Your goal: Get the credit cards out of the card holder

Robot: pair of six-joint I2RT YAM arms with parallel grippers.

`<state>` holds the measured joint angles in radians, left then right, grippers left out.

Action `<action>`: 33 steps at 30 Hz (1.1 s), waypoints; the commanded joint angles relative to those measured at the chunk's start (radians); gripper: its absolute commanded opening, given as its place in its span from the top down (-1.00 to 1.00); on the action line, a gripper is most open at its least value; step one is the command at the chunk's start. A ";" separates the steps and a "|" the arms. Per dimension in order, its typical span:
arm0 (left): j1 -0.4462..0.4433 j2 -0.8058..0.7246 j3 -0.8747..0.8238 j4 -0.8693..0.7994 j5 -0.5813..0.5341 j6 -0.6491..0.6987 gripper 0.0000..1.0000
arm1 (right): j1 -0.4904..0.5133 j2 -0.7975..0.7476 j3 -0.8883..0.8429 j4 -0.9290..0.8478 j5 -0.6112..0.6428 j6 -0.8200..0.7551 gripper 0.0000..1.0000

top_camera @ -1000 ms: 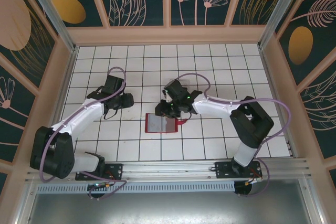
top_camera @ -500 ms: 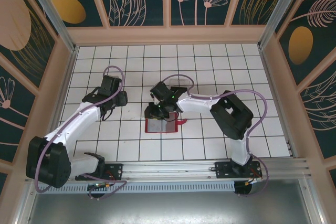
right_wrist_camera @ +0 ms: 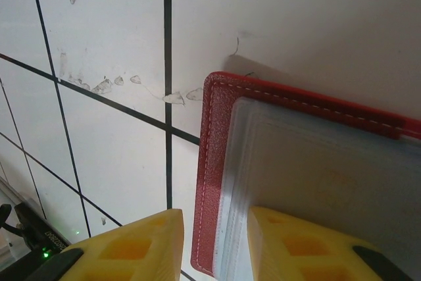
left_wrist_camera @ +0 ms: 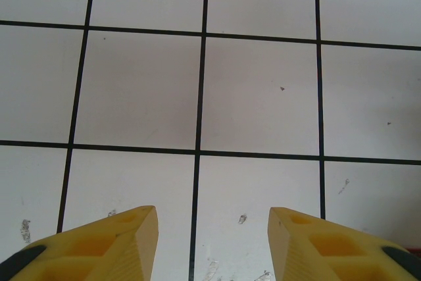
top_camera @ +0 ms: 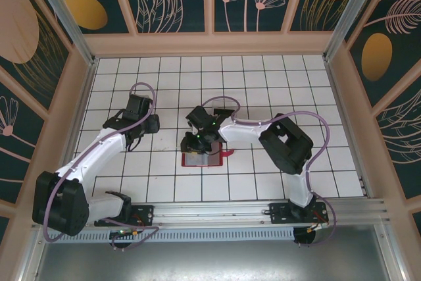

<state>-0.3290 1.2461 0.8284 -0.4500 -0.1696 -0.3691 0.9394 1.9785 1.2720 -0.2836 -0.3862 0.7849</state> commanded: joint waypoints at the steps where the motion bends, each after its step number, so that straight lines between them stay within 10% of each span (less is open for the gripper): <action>1: 0.004 -0.014 -0.006 -0.010 -0.011 0.017 0.03 | 0.016 0.010 0.023 -0.113 0.074 0.018 0.33; 33: 0.003 -0.020 -0.008 0.011 0.047 0.021 0.02 | 0.119 0.103 0.361 -0.704 0.572 0.063 0.02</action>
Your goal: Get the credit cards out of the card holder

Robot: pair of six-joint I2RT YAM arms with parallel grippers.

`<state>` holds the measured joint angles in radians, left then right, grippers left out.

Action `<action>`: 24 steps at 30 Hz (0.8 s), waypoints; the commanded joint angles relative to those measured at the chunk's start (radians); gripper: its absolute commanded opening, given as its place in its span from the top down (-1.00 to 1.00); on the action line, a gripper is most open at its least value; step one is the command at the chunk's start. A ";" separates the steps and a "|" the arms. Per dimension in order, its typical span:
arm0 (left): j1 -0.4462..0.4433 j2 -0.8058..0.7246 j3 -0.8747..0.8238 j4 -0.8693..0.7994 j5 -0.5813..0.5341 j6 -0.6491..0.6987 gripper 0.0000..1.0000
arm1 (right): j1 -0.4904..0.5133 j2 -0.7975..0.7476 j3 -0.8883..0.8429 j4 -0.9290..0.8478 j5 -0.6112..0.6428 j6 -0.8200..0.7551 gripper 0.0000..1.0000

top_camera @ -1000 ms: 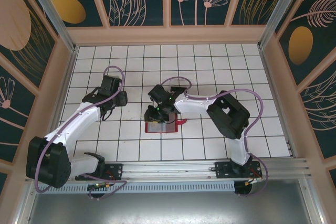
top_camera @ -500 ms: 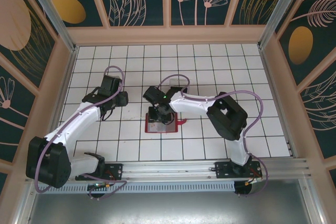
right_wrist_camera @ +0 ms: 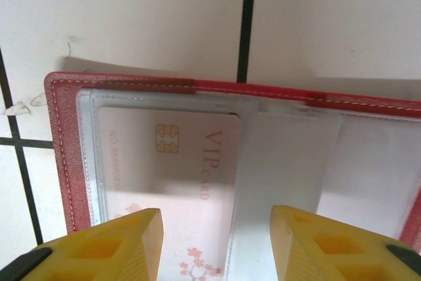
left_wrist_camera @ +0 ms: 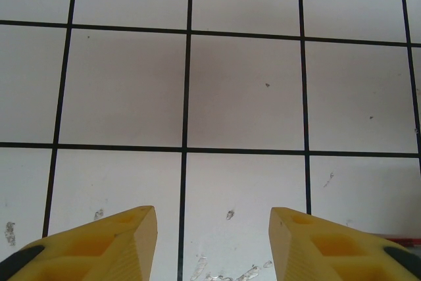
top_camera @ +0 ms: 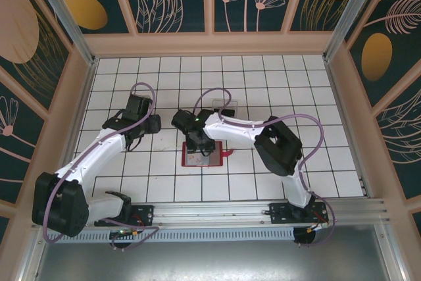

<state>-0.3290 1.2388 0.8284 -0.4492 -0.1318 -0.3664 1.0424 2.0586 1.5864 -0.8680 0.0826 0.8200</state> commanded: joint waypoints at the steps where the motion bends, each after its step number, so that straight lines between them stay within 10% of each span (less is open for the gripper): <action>1: 0.003 -0.012 -0.008 0.008 0.009 0.020 0.01 | 0.018 0.023 0.053 -0.131 0.112 0.031 0.00; 24: 0.003 0.043 -0.016 0.020 0.084 0.009 0.01 | 0.007 -0.037 -0.127 -0.074 0.138 0.039 -0.08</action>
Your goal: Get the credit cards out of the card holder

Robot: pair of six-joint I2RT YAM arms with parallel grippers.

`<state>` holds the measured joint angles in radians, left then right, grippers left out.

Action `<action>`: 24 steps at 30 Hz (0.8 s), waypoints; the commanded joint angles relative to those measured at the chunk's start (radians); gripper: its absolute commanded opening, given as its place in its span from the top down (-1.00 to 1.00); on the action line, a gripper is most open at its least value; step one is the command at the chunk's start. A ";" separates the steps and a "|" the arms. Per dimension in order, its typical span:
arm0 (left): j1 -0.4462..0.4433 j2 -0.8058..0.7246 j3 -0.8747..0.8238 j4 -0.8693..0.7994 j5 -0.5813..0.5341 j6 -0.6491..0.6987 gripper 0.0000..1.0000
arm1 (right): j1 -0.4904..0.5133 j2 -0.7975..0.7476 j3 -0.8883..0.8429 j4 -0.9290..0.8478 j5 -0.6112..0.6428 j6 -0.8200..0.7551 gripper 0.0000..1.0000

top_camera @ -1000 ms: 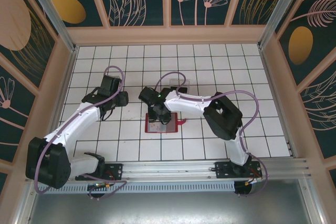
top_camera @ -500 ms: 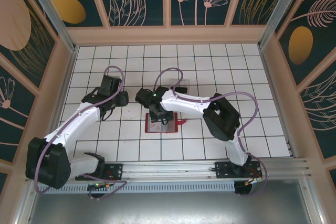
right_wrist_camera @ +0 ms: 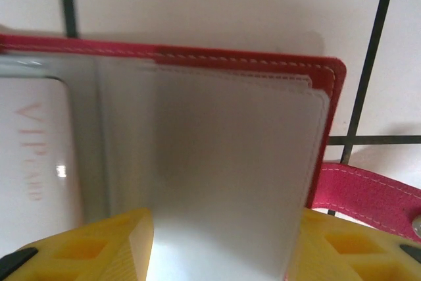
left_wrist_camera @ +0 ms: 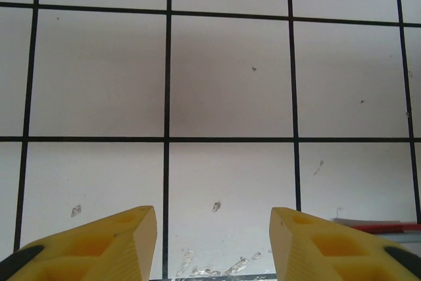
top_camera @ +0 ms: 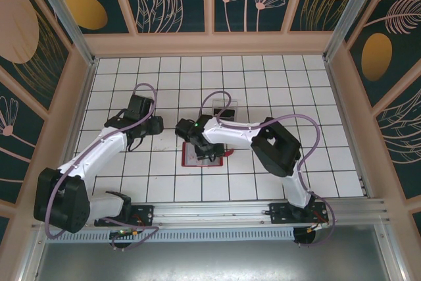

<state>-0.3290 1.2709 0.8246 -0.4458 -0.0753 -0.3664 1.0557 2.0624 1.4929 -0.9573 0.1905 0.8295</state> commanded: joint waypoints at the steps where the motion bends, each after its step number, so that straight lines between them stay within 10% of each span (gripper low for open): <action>1: 0.003 0.014 -0.014 0.018 0.033 0.006 0.01 | -0.009 -0.045 -0.047 0.022 0.030 0.029 -0.08; 24: -0.045 0.126 0.013 0.053 0.232 -0.079 0.04 | -0.094 -0.259 -0.164 0.076 0.047 -0.046 -0.07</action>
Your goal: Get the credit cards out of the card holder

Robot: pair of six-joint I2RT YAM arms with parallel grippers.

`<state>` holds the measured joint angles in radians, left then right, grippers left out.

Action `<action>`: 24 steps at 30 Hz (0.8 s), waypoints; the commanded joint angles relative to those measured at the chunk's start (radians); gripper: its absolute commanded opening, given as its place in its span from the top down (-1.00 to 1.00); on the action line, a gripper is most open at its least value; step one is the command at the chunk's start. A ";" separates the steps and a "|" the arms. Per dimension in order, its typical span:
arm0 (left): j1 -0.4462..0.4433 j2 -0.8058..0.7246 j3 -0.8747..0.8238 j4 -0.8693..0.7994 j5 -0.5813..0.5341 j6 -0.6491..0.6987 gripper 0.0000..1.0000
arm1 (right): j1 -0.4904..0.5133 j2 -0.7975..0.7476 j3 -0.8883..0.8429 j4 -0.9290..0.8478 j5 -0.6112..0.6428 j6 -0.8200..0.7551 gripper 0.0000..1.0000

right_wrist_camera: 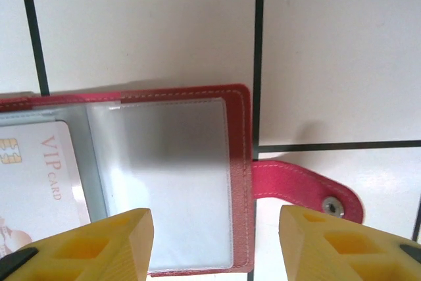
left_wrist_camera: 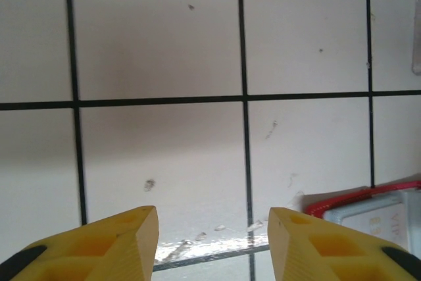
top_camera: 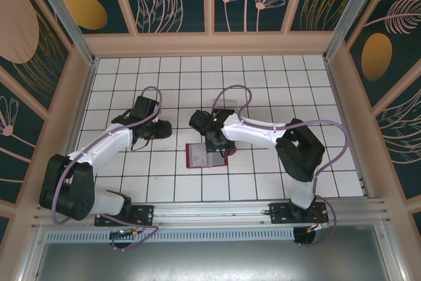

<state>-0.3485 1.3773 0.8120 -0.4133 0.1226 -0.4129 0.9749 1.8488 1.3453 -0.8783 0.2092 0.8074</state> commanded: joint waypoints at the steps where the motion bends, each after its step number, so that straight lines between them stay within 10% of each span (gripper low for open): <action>1: -0.039 0.029 0.026 0.025 0.034 -0.043 0.05 | -0.020 -0.058 -0.024 0.019 0.005 -0.036 -0.06; 24: -0.243 0.099 -0.089 0.194 0.159 -0.277 0.23 | -0.199 -0.198 -0.397 0.712 -0.679 -0.025 0.19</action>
<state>-0.5777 1.4616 0.7448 -0.2462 0.2565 -0.6510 0.7860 1.6684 0.9615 -0.2527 -0.3965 0.7673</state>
